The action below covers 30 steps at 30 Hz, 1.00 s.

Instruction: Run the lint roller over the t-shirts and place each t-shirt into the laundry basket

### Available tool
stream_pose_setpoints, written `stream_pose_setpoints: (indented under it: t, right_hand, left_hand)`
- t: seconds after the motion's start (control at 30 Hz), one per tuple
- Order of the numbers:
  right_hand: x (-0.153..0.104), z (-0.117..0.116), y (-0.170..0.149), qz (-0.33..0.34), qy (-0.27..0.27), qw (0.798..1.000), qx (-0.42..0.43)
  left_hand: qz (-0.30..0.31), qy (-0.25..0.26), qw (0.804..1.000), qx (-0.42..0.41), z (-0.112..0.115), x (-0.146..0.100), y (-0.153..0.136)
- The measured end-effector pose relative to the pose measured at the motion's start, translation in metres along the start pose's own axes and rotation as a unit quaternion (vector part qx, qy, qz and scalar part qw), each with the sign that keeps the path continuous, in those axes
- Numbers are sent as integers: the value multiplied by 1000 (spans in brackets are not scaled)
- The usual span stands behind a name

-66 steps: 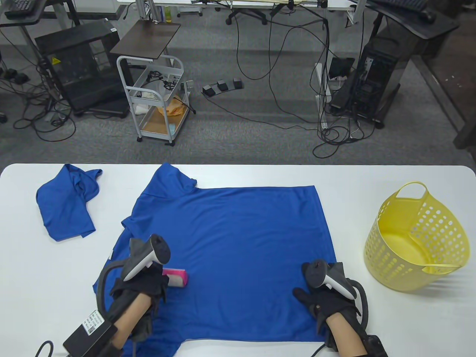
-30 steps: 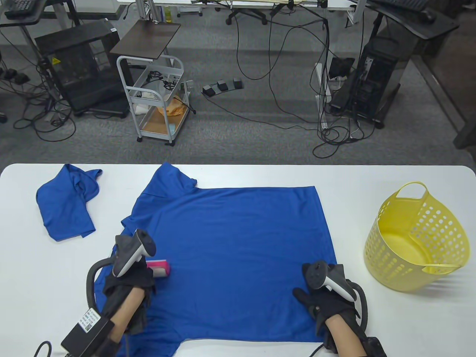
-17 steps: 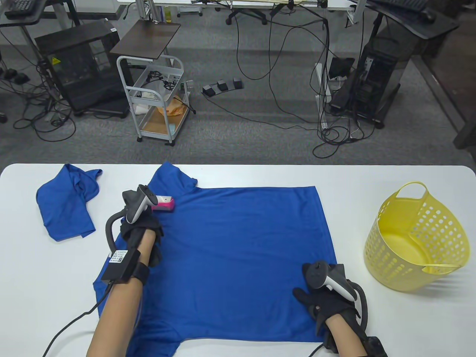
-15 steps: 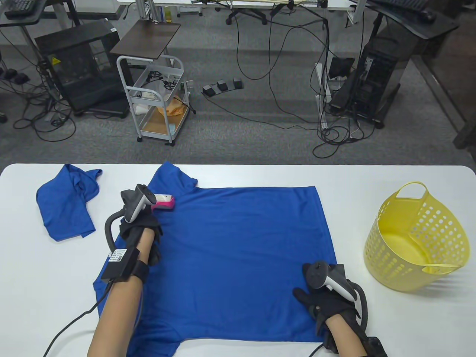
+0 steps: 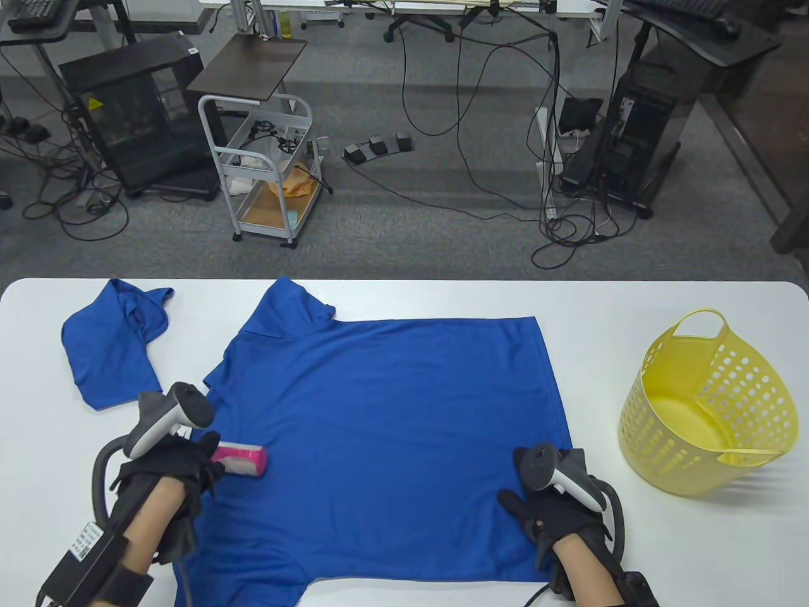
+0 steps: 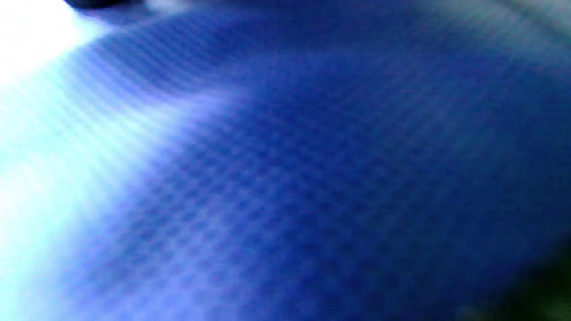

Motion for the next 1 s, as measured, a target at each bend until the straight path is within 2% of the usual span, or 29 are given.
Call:
stream_pose_setpoints:
  t: [0.13, 0.27, 0.4, 0.6, 0.77, 1.0]
  right_hand:
    - [0, 0, 0, 0, -1, 1000, -1]
    - [0, -1, 1, 1, -3, 1000, -1]
    - [0, -1, 1, 1, -2, 1000, -1]
    - [0, -1, 1, 1, -2, 1000, -1]
    - [0, -1, 1, 2, 0, 1000, 0]
    - [0, -1, 1, 2, -1, 1000, 0]
  left_hand:
    - [1, 10, 1000, 10, 6, -12, 5]
    - [-16, 33, 999, 22, 1, -5, 18]
    - [-42, 56, 997, 21, -17, 13, 32]
    - [-60, 64, 996, -7, -37, 43, 40]
    - [-67, 76, 995, -27, -39, 76, 49]
    - [-77, 85, 993, -28, -34, 106, 58]
Point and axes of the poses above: the tracker on the back of each hand, its own y axis roughly to the thumb side, its own x axis roughly from the wrist to the fingertips, z = x × y, the point moved 4 cm from there along x, roughly from the wrist to the fingertips, and after that the axes turned 11 degrees about x, right-handed, at the moved point
